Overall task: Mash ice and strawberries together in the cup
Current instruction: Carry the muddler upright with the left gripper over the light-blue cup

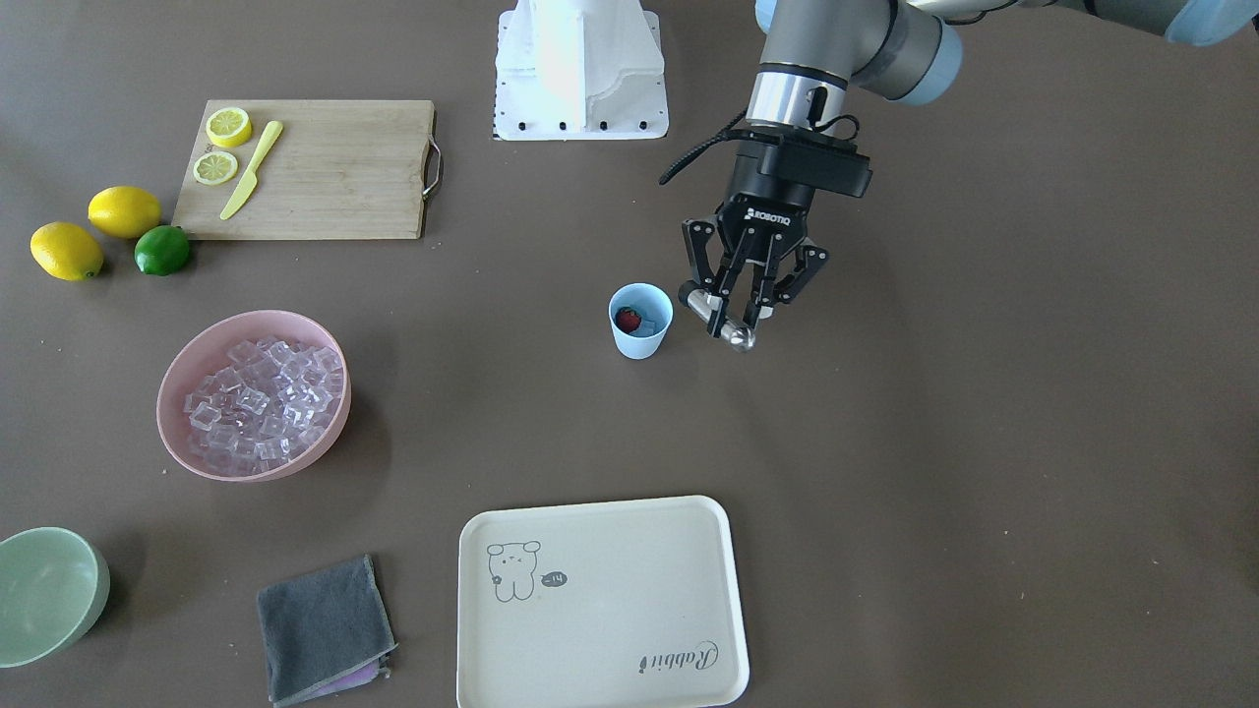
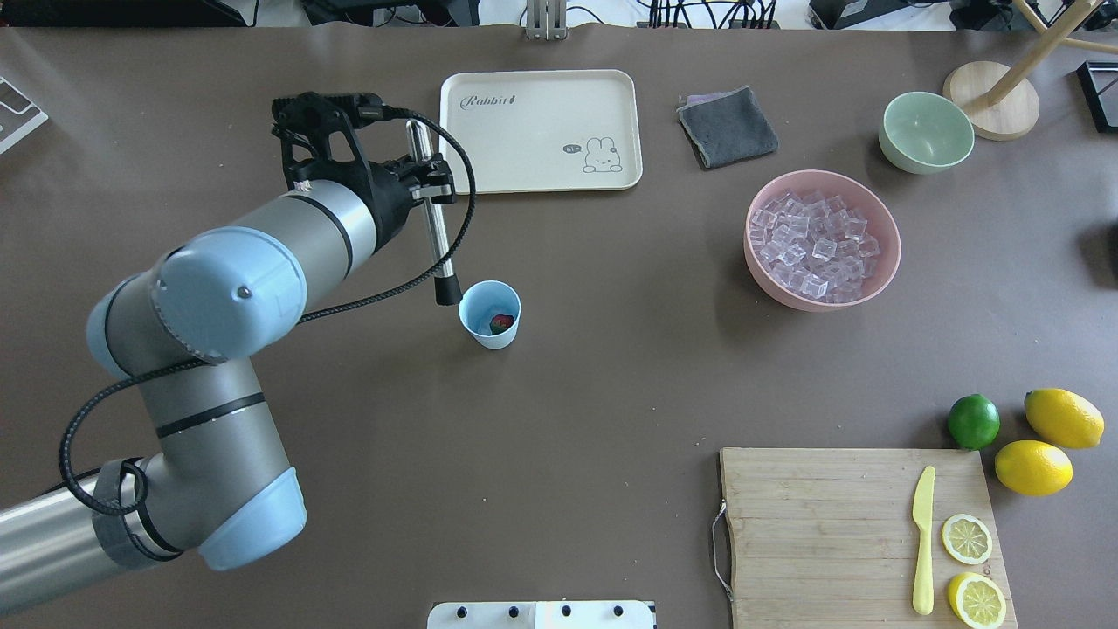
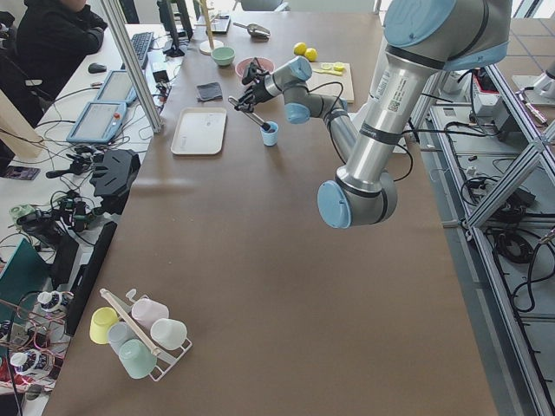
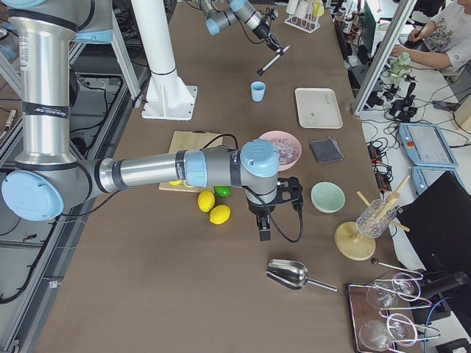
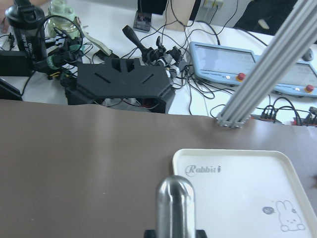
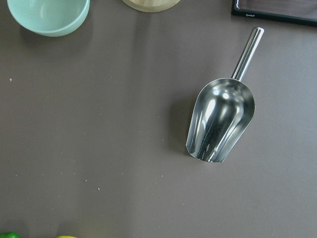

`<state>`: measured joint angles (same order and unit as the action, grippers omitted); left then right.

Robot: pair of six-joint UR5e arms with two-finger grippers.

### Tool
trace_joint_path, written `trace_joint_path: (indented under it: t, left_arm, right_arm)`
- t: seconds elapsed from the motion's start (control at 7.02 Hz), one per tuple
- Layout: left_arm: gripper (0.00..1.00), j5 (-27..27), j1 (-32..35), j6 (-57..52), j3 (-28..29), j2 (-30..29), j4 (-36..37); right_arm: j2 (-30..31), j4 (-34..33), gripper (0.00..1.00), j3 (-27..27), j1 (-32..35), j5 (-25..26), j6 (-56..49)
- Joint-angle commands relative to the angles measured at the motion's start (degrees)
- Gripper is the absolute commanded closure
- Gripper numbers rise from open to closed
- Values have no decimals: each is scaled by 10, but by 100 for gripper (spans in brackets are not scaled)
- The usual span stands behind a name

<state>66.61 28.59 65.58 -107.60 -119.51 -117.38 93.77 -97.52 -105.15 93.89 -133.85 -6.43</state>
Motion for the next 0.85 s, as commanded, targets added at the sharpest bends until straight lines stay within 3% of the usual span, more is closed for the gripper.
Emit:
trace_joint_path:
  t: [0.0, 0.43, 0.71]
  left_arm:
    - [100, -55, -38, -51, -4, -20, -1]
    - [100, -67, -14, -101, 15, -48, -5]
    - [100, -82, -19, -102, 46, -69, -21]
  right_arm:
    - [5, -25, 1, -8, 16, -4, 3]
    - [-19, -63, 1, 8, 14, -9, 4]
    - [0, -66, 1, 3, 11, -16, -3]
